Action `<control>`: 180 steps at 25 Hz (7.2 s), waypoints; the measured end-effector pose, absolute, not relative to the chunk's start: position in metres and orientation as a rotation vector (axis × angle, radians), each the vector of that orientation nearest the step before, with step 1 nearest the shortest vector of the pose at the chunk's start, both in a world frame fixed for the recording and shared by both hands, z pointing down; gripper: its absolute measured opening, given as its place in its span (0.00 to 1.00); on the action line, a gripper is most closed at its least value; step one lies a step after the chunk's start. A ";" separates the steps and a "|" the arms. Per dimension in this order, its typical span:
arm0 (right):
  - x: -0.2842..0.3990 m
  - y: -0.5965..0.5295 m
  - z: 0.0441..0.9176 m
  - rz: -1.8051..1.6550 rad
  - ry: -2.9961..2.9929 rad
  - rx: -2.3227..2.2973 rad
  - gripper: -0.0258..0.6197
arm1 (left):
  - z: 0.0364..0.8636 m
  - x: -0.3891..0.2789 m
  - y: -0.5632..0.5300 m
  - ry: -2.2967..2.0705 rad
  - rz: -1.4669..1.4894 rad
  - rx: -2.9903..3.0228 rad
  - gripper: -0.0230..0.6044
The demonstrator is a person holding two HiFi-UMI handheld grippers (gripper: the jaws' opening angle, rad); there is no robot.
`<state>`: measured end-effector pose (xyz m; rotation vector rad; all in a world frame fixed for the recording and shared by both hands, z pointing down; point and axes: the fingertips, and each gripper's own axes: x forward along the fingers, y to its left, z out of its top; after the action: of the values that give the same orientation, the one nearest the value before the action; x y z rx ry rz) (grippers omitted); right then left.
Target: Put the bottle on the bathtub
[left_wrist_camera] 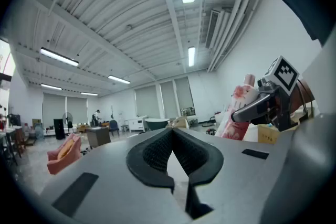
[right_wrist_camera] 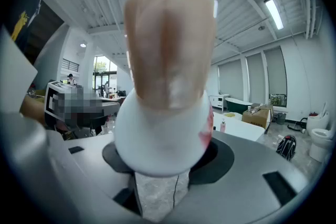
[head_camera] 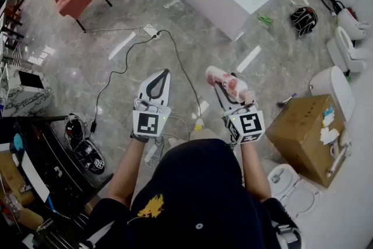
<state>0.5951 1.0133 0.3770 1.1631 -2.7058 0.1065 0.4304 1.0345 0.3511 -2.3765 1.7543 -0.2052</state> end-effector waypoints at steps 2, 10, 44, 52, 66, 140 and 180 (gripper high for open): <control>0.601 0.999 0.376 0.121 -2.721 1.149 0.40 | 0.346 0.444 1.023 1.673 -0.285 -2.312 0.07; 0.615 0.944 0.371 0.145 -2.787 1.049 0.39 | 0.335 0.480 0.973 1.793 -0.164 -2.299 0.07; 0.261 0.539 0.361 0.182 -2.807 0.915 0.39 | 0.358 0.110 0.580 1.939 -0.162 -2.247 0.07; 0.194 0.364 0.387 0.198 -2.824 0.875 0.39 | 0.379 0.052 0.408 1.934 -0.286 -2.231 0.07; 0.143 0.061 0.401 0.299 -2.811 0.889 0.39 | 0.344 0.011 0.091 1.962 -0.297 -2.267 0.07; -0.033 -0.413 0.752 0.500 -1.905 1.870 0.33 | 0.620 -0.160 -0.439 1.373 -0.314 -2.939 0.07; -0.045 -0.172 0.401 0.314 -2.176 2.077 0.04 | 0.358 -0.216 -0.259 0.958 -0.066 -2.904 0.06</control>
<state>-0.0445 -0.1722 0.4008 2.0770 -2.1763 0.3141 -0.2160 -0.2586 0.3581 -2.9039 0.9579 -0.0659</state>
